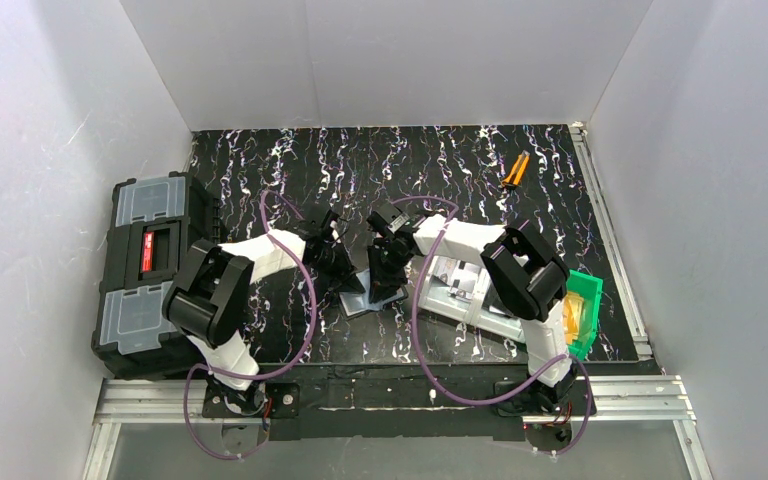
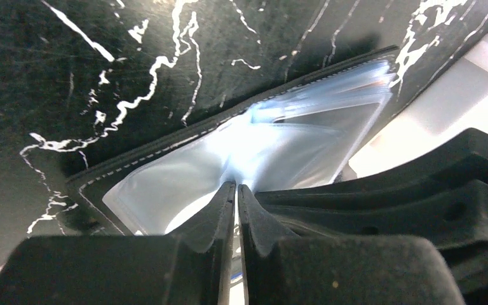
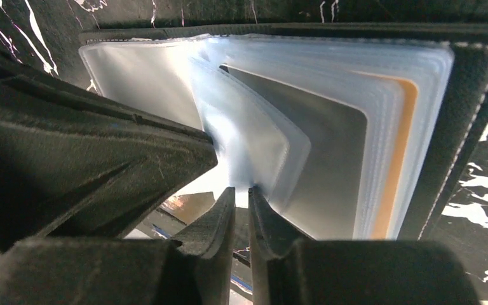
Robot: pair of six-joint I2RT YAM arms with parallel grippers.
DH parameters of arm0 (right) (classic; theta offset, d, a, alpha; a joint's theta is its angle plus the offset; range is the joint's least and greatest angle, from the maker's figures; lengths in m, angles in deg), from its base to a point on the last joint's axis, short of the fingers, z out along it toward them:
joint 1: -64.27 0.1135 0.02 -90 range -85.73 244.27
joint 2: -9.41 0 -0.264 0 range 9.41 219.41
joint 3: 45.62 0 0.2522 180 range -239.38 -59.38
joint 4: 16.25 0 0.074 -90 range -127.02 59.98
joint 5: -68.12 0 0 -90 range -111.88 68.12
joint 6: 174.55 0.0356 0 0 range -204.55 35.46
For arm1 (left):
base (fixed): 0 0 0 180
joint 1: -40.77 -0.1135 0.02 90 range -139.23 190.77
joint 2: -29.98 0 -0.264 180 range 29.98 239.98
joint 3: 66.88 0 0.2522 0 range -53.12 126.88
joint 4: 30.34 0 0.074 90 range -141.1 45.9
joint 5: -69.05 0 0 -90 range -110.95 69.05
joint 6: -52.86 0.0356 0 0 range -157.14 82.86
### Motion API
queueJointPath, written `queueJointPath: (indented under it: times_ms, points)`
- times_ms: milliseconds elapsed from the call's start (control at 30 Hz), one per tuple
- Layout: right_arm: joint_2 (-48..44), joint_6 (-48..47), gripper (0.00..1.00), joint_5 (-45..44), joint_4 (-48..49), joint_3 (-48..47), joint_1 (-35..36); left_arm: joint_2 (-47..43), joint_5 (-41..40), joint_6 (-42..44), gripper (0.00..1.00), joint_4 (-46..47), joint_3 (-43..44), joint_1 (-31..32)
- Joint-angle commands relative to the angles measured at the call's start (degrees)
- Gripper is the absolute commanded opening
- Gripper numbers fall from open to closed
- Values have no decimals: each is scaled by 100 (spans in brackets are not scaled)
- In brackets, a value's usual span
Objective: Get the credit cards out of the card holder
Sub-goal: Remove the credit card from the card holder.
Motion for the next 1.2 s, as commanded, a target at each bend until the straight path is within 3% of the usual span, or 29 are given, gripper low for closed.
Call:
queueJointPath:
  times_ms: [0,200,333,500,1167]
  points:
    - [-291,-107,25,-319,45,119,-77,112,-177,39,5,-168,-112,22]
    - [-724,-240,56,-563,-97,103,-193,245,-284,80,2,-245,-194,22]
    - [-917,-316,63,-598,-94,183,-382,289,-359,145,2,-315,-185,22]
    - [-768,-442,62,-220,64,162,-501,302,-386,169,1,-324,-183,22]
    - [-208,-340,42,417,510,130,-501,96,-259,534,0,-476,7,22]
